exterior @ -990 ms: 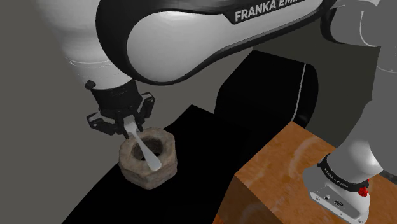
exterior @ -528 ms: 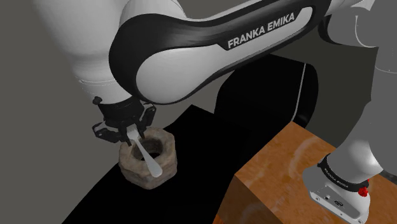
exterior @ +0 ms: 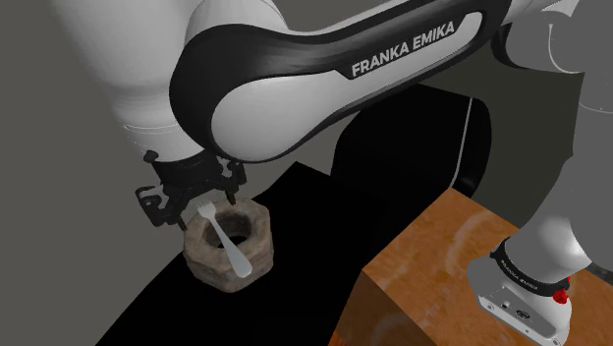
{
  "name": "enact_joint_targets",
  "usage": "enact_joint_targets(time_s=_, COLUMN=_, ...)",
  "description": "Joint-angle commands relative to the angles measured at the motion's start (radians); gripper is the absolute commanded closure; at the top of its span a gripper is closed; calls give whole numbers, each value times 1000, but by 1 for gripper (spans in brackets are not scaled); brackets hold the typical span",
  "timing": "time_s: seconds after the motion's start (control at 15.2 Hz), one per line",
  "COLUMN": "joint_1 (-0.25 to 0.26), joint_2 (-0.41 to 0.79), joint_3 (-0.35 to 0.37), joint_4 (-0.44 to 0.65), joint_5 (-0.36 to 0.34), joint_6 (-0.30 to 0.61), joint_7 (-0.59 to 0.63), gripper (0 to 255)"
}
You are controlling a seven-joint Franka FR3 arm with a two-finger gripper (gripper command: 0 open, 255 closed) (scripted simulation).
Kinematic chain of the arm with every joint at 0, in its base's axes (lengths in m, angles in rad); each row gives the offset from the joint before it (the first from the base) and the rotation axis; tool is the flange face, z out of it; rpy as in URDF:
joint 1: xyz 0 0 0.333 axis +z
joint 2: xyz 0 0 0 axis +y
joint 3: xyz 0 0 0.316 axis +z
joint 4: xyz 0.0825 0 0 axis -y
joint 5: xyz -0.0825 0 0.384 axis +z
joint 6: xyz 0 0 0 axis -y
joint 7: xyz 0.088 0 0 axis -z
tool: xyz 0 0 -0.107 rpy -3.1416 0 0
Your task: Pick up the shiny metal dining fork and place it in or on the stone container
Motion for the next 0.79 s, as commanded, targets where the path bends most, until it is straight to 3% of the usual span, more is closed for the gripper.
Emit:
enact_joint_targets(time_s=0.0, joint_1=0, joint_2=0, joint_3=0, joint_4=0, joint_5=0, joint_6=0, joint_7=0, gripper=0)
enact_joint_targets(time_s=0.13, joint_1=0, joint_2=0, joint_3=0, joint_4=0, joint_5=0, joint_6=0, joint_7=0, gripper=0)
enact_joint_targets(time_s=0.4, joint_1=19, joint_2=-18, joint_3=11, joint_4=105, joint_5=18, joint_6=-115, joint_7=-18, gripper=0)
enact_joint_targets(time_s=0.73, joint_1=19, joint_2=-18, joint_3=11, joint_4=105, joint_5=18, joint_6=-115, joint_7=-18, gripper=0)
